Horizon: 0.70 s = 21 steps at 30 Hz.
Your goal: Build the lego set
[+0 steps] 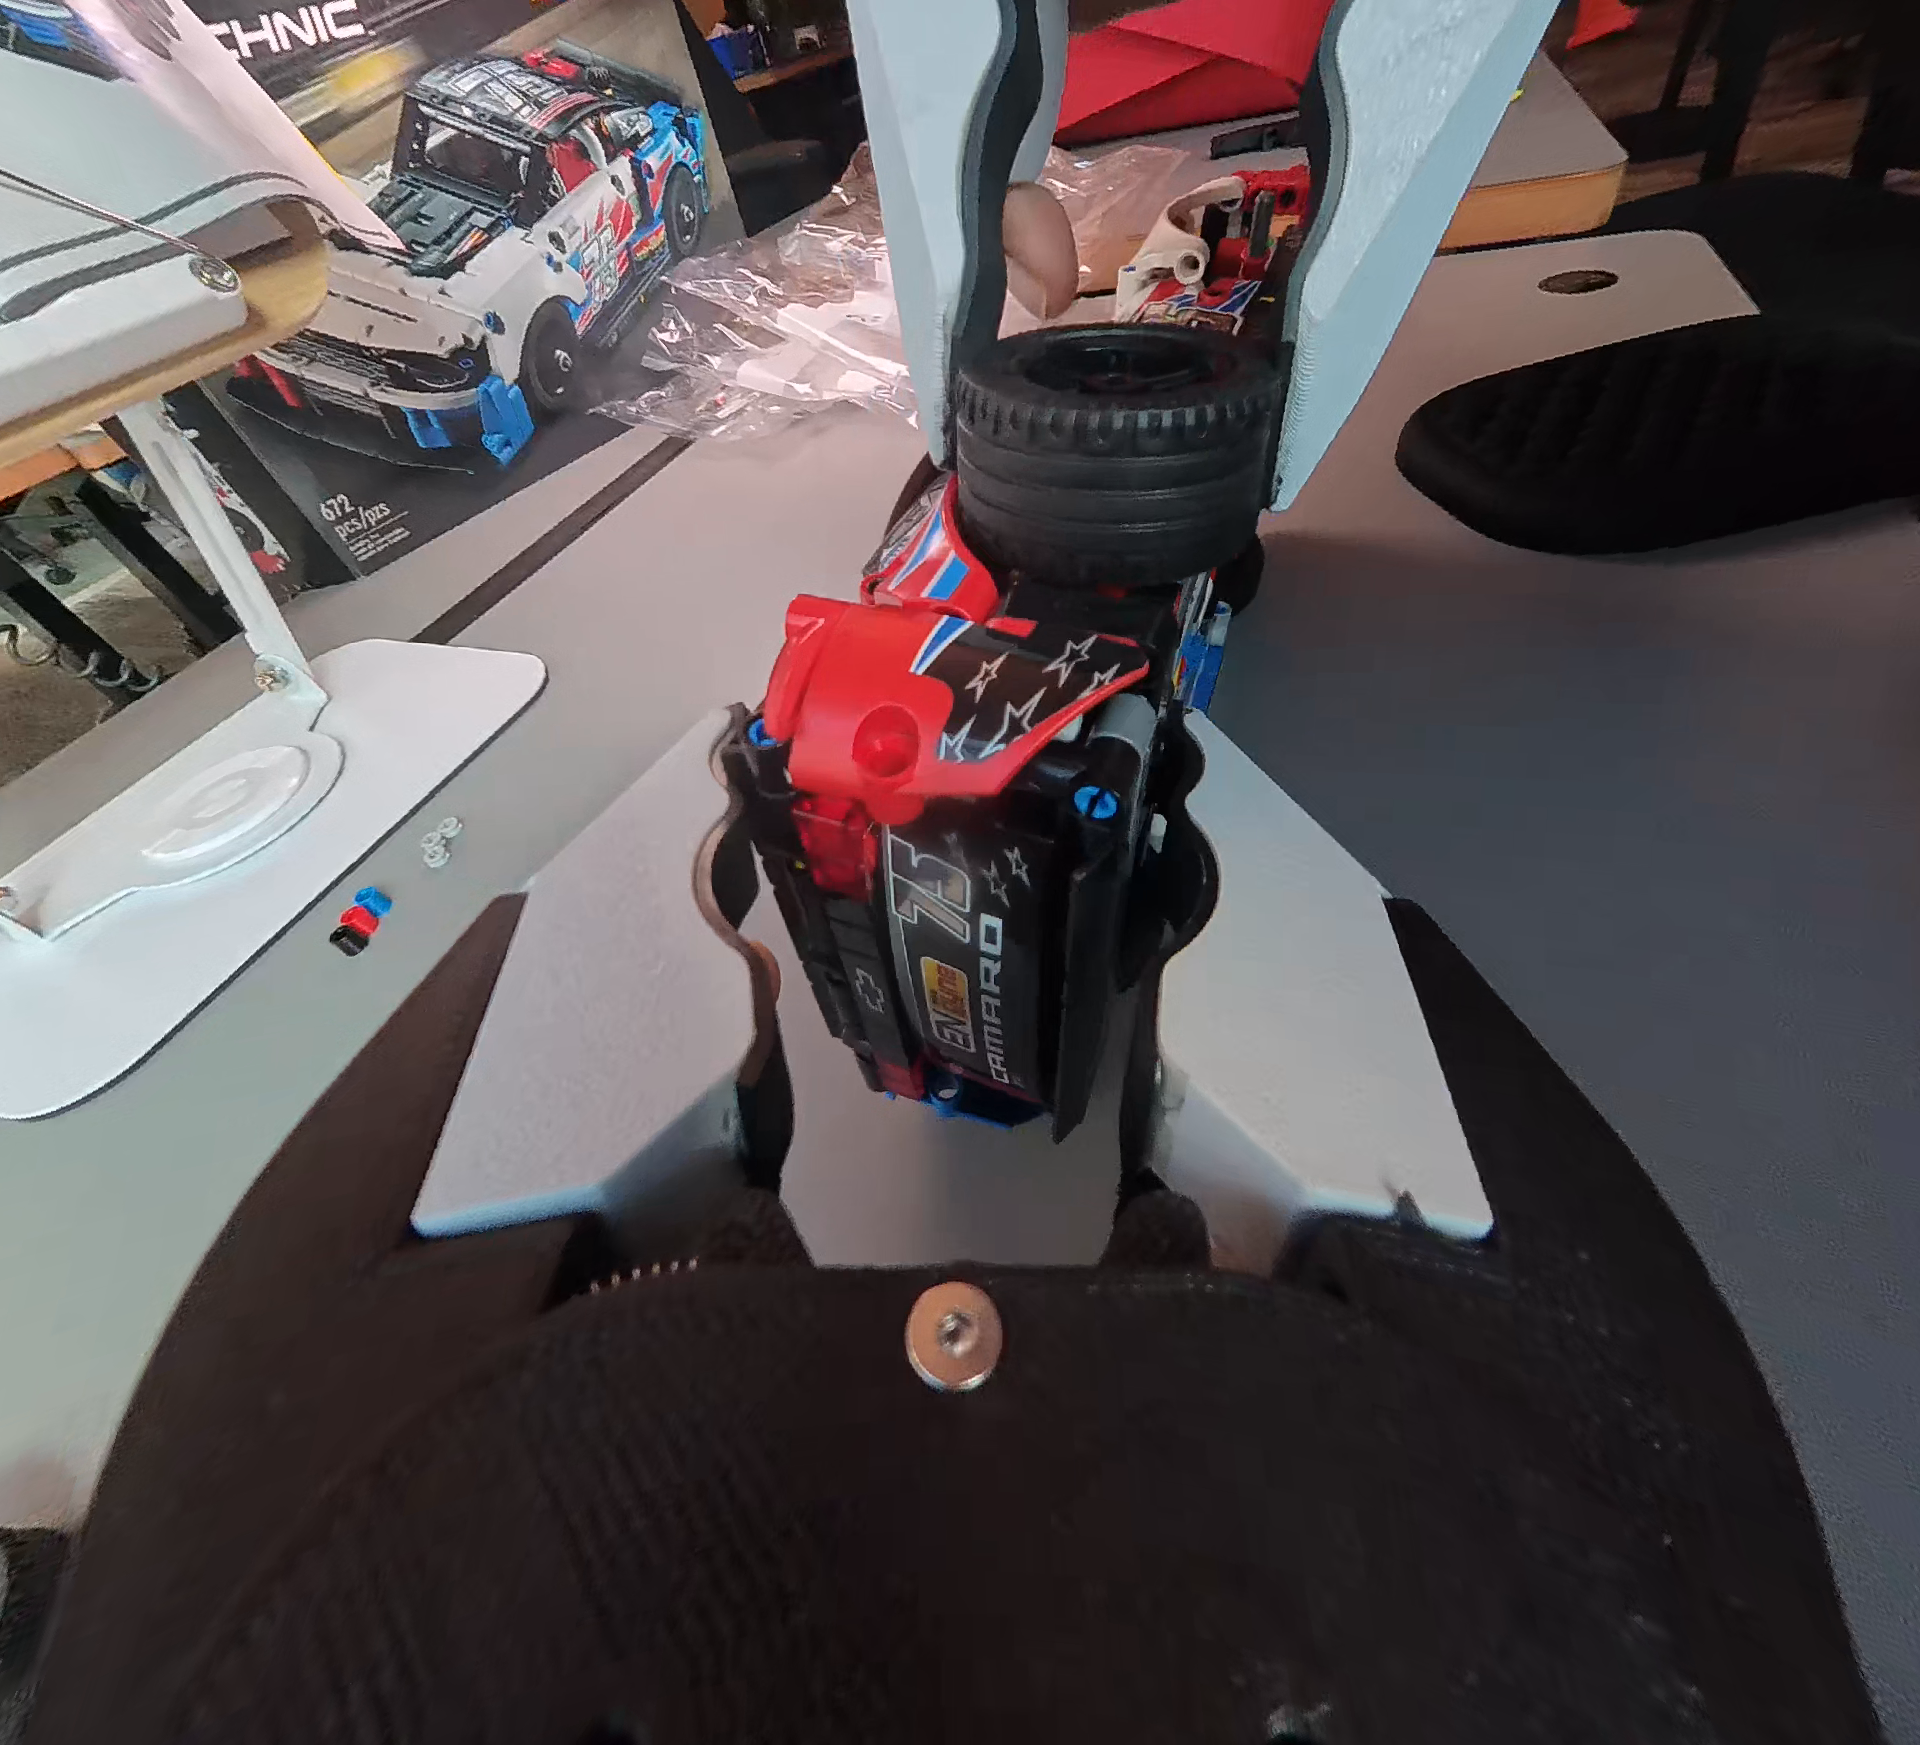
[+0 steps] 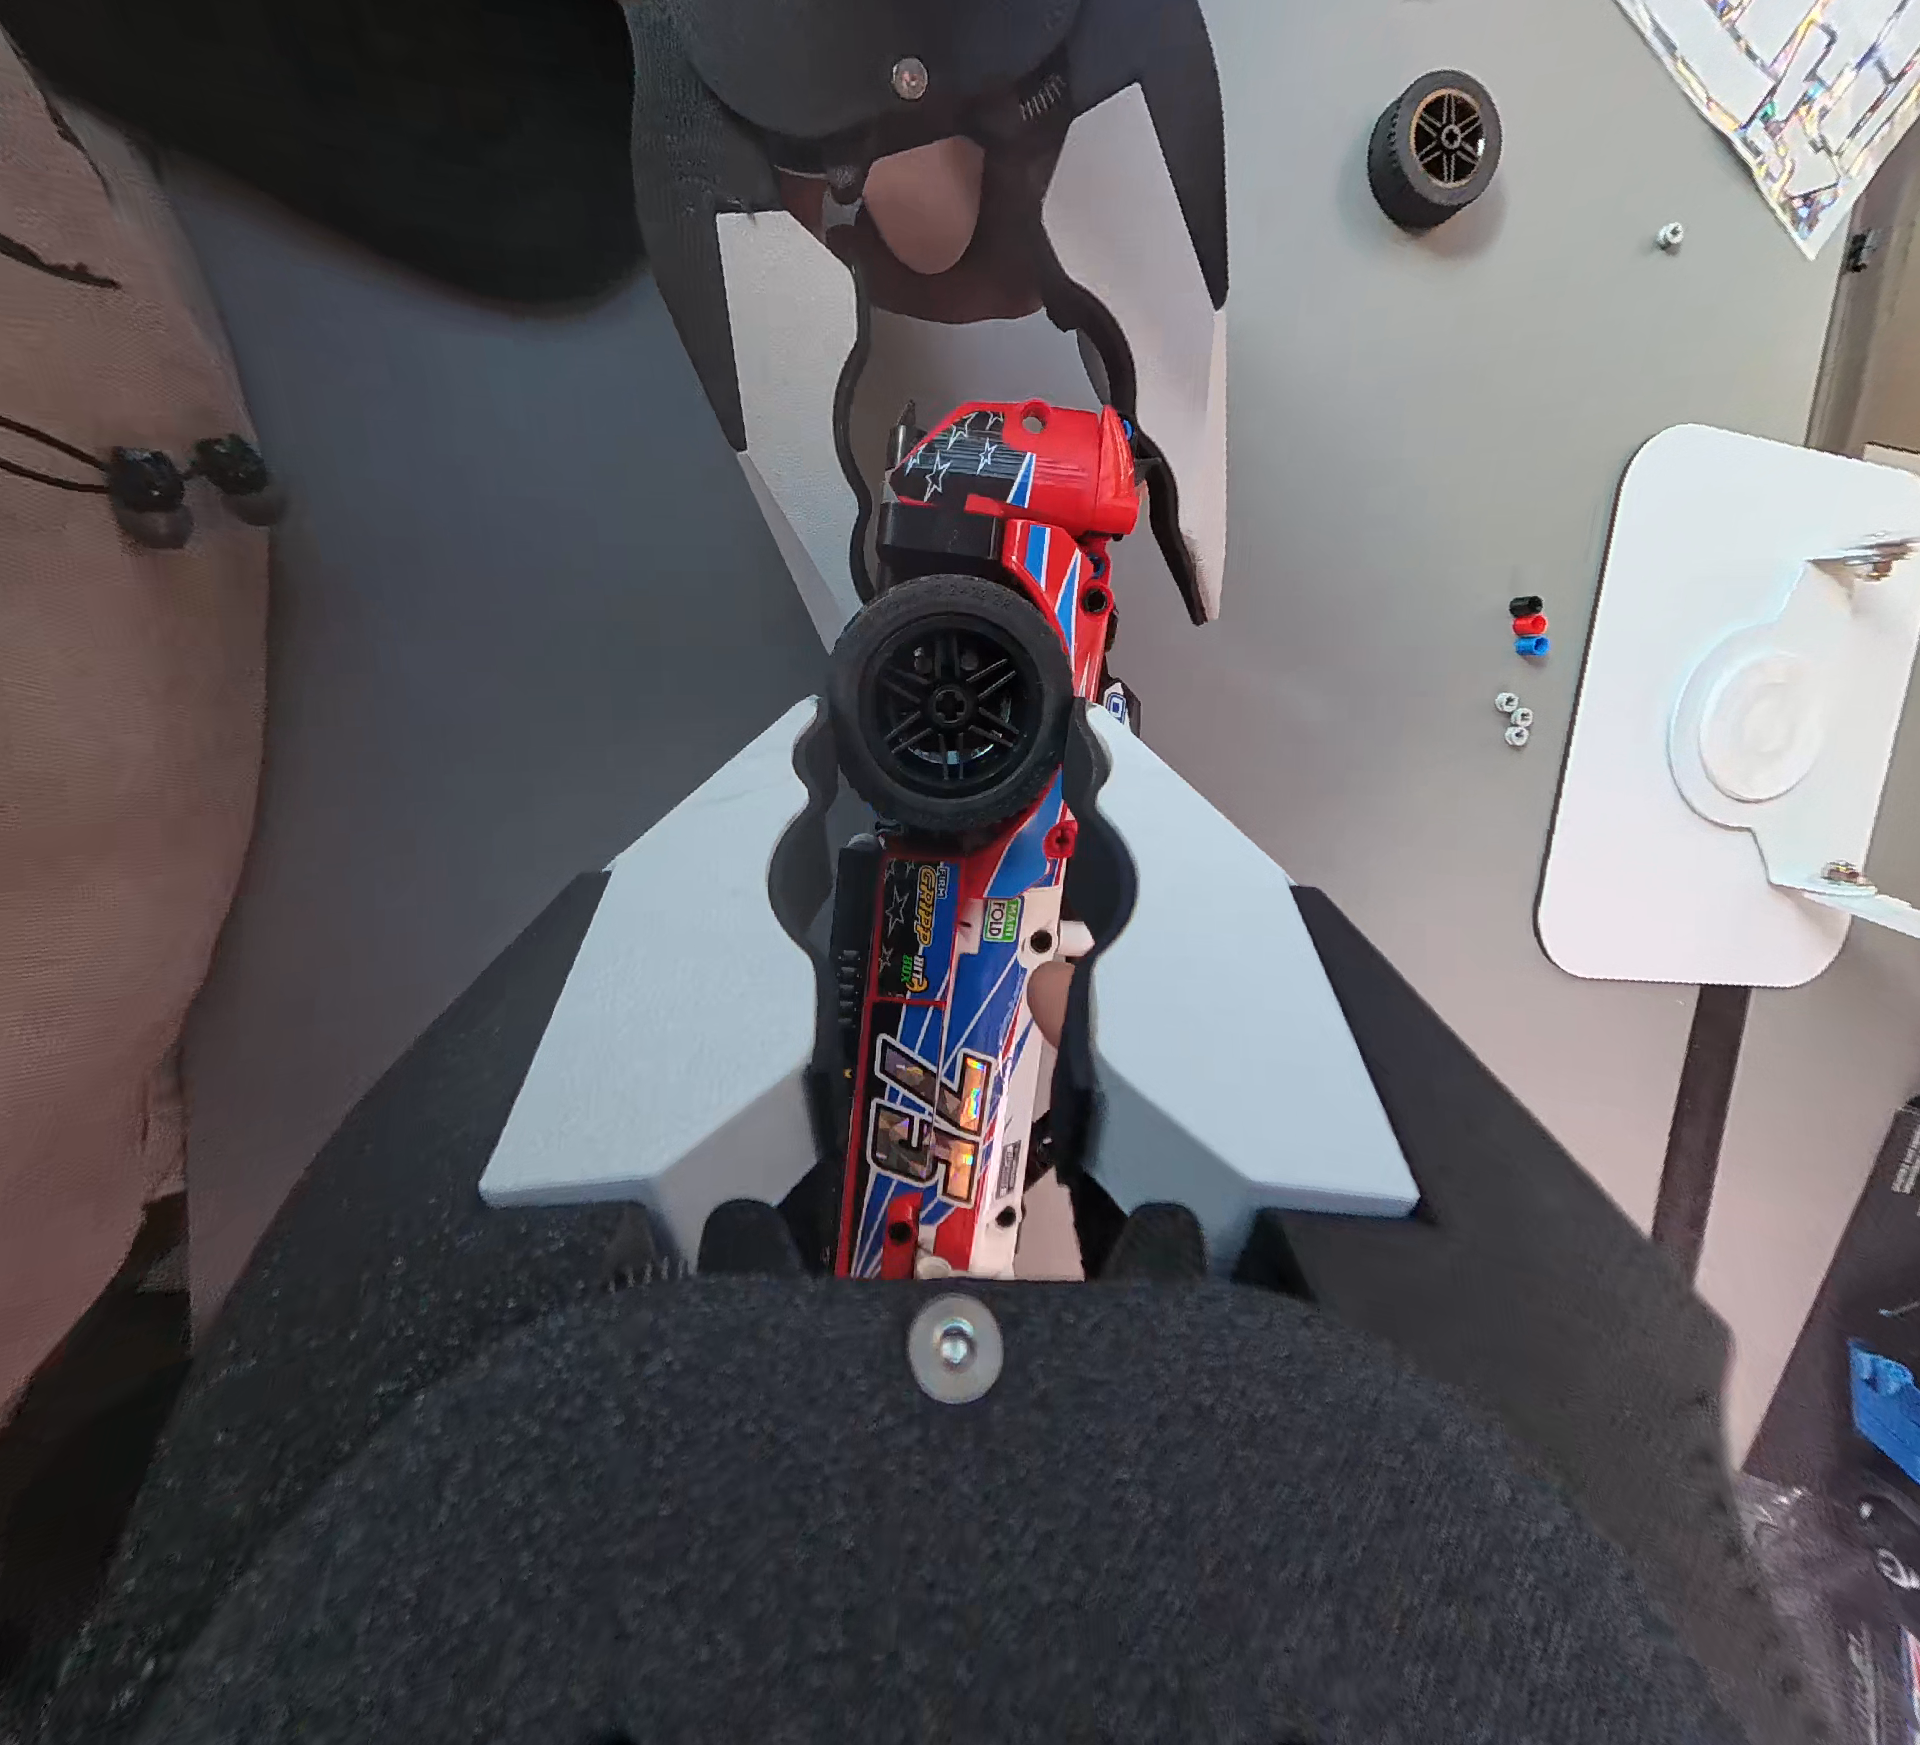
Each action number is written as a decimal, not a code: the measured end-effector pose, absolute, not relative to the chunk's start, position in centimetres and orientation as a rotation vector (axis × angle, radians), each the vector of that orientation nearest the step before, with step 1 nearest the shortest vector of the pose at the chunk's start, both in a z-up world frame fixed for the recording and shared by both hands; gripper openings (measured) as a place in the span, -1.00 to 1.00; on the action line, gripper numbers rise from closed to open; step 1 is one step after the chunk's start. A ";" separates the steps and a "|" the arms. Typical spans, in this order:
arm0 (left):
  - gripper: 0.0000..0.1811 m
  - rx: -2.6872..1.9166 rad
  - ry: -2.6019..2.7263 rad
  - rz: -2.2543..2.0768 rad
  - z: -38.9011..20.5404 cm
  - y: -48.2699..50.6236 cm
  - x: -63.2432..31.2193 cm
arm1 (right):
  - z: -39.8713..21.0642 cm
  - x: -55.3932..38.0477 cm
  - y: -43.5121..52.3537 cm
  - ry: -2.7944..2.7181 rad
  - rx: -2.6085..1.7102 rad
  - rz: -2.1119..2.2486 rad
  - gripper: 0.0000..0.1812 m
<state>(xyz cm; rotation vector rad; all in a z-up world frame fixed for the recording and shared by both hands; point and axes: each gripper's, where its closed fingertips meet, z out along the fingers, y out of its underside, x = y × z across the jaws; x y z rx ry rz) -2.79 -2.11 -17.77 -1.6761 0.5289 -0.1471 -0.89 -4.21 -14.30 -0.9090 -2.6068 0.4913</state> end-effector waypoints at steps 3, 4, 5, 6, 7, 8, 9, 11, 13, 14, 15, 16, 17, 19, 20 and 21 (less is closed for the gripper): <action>-0.18 -1.692 0.516 -0.171 -17.9 -2.1 -2.8 | -14.2 -0.8 -4.2 -2.579 -0.930 0.535 -0.52; -0.18 -1.699 0.512 -0.173 -17.9 -2.1 -2.8 | -14.2 -0.8 -4.2 -2.572 -0.951 0.555 -0.52; -0.18 -1.703 0.511 -0.169 -17.9 -2.0 -2.9 | -14.1 -0.8 -4.2 -2.562 -0.964 0.582 -0.53; -0.18 -1.704 0.509 -0.166 -17.9 -2.0 -2.9 | -13.8 -0.9 -4.2 -2.548 -0.969 0.602 -0.51; -0.18 -1.705 0.505 -0.168 -17.9 -2.0 -2.9 | -13.5 -1.0 -4.1 -2.536 -0.966 0.616 -0.48; -0.18 -1.707 0.504 -0.167 -17.9 -2.0 -2.9 | -13.2 -1.1 -4.1 -2.528 -0.961 0.628 -0.47; -0.18 -1.708 0.503 -0.167 -17.9 -2.0 -2.9 | -12.8 -1.1 -4.3 -2.524 -0.954 0.641 -0.48; -0.18 -1.707 0.506 -0.165 -17.9 -2.0 -2.9 | -12.3 -1.1 -4.5 -2.528 -0.947 0.647 -0.56; -0.18 -1.706 0.510 -0.160 -17.9 -2.0 -2.9 | -12.7 -0.9 -4.6 -2.555 -0.965 0.620 -0.59; -0.18 -1.706 0.513 -0.159 -17.9 -2.0 -2.9 | -12.8 -0.9 -4.8 -2.559 -0.965 0.625 -0.59; -0.18 -1.706 0.517 -0.151 -17.9 -2.1 -2.8 | -12.9 -0.9 -4.8 -2.567 -0.956 0.614 -0.60; -0.18 -1.705 0.521 -0.147 -17.9 -2.1 -2.8 | -12.9 -0.8 -4.9 -2.573 -0.951 0.602 -0.60; -0.18 -1.706 0.522 -0.147 -17.9 -2.1 -2.8 | -13.0 -0.8 -4.9 -2.574 -0.951 0.590 -0.61; -0.19 -1.714 0.527 -0.141 -18.0 -2.1 -2.8 | -13.1 -0.7 -5.0 -2.569 -0.919 0.556 -0.62; -0.19 -1.720 0.529 -0.138 -18.1 -2.1 -2.8 | -13.2 -0.6 -5.1 -2.563 -0.892 0.535 -0.62; -0.19 -1.728 0.528 -0.140 -18.1 -2.1 -2.8 | -13.3 -0.6 -5.1 -2.546 -0.864 0.516 -0.62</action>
